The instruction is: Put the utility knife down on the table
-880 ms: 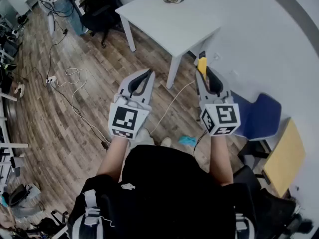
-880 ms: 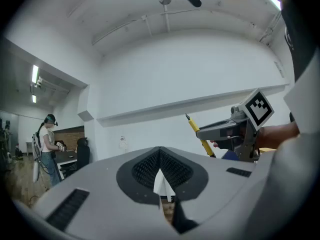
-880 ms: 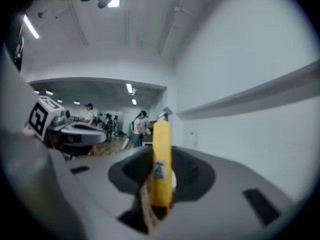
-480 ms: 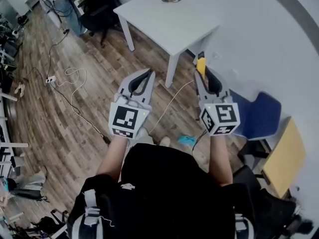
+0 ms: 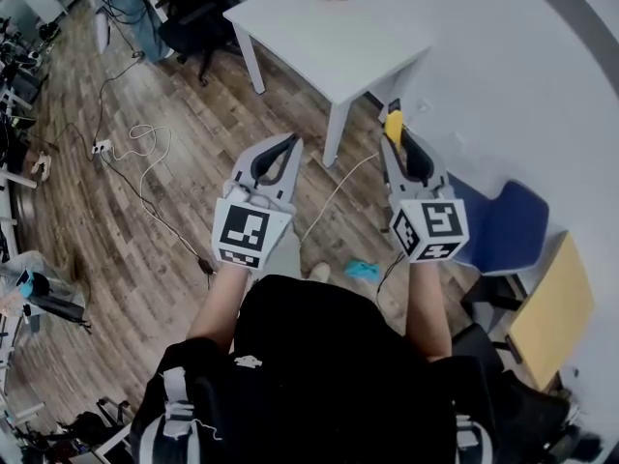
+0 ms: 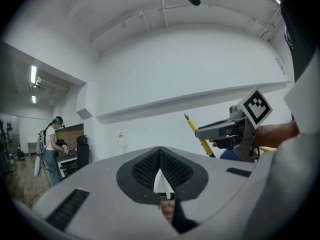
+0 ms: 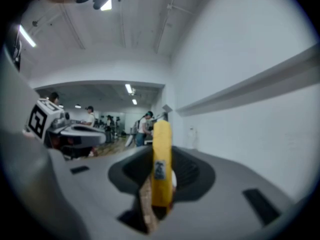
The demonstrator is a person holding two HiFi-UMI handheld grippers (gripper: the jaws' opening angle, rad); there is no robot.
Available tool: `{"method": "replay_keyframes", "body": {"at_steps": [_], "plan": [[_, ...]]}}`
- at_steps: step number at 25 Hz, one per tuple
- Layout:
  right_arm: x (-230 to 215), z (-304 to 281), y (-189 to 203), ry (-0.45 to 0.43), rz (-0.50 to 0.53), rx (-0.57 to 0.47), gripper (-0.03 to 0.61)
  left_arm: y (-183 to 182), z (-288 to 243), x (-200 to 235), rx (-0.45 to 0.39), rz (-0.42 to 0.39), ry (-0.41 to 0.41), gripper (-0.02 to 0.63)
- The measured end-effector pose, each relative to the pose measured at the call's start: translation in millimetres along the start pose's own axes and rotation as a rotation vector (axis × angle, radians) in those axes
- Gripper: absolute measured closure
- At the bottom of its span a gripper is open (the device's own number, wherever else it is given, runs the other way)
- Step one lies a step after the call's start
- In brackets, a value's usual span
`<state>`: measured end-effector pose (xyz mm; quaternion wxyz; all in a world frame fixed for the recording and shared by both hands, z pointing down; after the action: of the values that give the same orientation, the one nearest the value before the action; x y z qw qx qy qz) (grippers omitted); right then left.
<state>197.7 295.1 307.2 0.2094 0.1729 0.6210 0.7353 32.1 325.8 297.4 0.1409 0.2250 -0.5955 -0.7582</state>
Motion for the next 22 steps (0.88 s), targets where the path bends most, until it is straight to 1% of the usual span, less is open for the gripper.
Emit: {"method": "replay_keyframes", "body": {"at_steps": [4,8,12,22], "plan": [[-4.0,-8.8,2.8,-0.007,-0.006,0.005,0.442,4.3,-6.9,3.8,0.012,0.015,-0.008,0.6],[-5.3,-21.6,4.1,-0.013,-0.006,0.004,0.442,7.1,-16.8,14.5,0.003,0.001,-0.004,0.6],[-11.2,-37.8,7.9,-0.016,-0.003,0.005,0.442,11.6,-30.4,24.2,0.001,0.012,-0.003,0.599],[-22.3,-98.2,16.5,-0.02,0.005,0.012,0.442,29.2,-69.8,70.5,-0.005,0.019,0.001,0.599]]}}
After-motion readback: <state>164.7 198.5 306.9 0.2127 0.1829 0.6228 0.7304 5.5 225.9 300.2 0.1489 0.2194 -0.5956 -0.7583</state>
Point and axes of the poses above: the fingertips, and each gripper's own axes: z backward along the fingers, x to its left, y out of its underside, the point moved 2 cm from there along z, backward along the fingers, and after that the axes turned 14 degrees about -x, right-handed, at the moved point
